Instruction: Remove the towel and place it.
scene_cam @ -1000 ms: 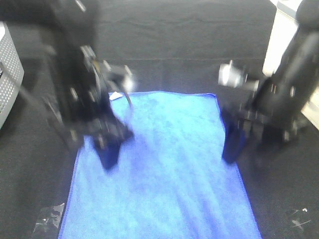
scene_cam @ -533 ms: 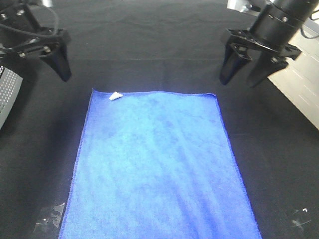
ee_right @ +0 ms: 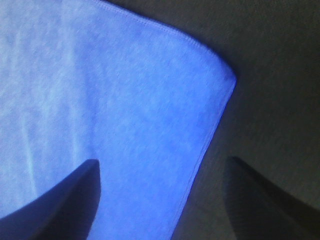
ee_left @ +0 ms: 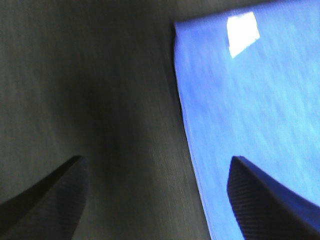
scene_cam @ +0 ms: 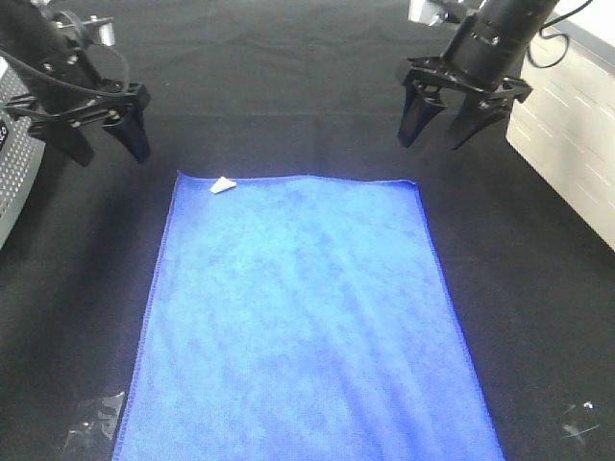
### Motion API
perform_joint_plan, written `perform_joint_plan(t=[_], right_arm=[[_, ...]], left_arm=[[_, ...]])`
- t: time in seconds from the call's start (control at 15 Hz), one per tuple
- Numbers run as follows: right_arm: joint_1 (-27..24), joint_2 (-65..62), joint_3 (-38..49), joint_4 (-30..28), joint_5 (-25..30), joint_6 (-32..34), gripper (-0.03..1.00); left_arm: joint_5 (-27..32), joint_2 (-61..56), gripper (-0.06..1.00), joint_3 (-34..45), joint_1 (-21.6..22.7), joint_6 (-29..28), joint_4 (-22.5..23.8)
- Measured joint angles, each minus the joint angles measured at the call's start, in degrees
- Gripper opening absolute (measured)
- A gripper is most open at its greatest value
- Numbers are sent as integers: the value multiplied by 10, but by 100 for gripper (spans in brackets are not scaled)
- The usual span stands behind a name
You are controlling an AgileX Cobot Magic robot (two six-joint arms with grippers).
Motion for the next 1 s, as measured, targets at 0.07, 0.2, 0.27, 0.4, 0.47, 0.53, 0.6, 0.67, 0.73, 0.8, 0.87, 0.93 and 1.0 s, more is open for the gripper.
perform_joint_plan(t=[0.07, 0.2, 0.27, 0.4, 0.47, 0.53, 0.6, 0.67, 0.73, 0.8, 0.87, 0.93, 1.0], right_arm=[[-6, 22, -23, -1, 5, 0, 67], [-23, 62, -60, 6, 6, 0, 67], [-26, 69, -64, 6, 6, 0, 67], [-37, 95, -70, 6, 6, -1, 67], [-40, 104, -70, 6, 6, -1, 67], [-44, 115, -70, 2, 6, -2, 67], [-45, 125, -70, 1, 7, -2, 67], [-48, 133, -70, -1, 7, -2, 67], [-48, 140, -70, -4, 6, -2, 67], [-48, 148, -70, -4, 5, -2, 67], [-48, 156, -70, -4, 2, -2, 67], [-48, 160, -70, -4, 1, -2, 67], [-48, 161, -74, -4, 2, -2, 67]], left_arm=[[5, 32, 72, -38, 0, 0, 1], [32, 95, 72, -125, 0, 0, 2], [38, 105, 72, -142, 0, 0, 2], [59, 143, 72, -193, 0, 0, 2], [60, 151, 72, -197, 0, 1, 2], [60, 158, 72, -197, 0, 5, 2], [60, 164, 72, -197, 0, 11, 2], [60, 169, 72, -197, 0, 16, 2], [57, 175, 72, -197, 0, 21, 2], [55, 180, 72, -197, 0, 22, 2], [52, 187, 72, -198, 0, 24, 1], [49, 194, 72, -198, 0, 26, 1], [47, 201, 72, -198, 0, 26, 2]])
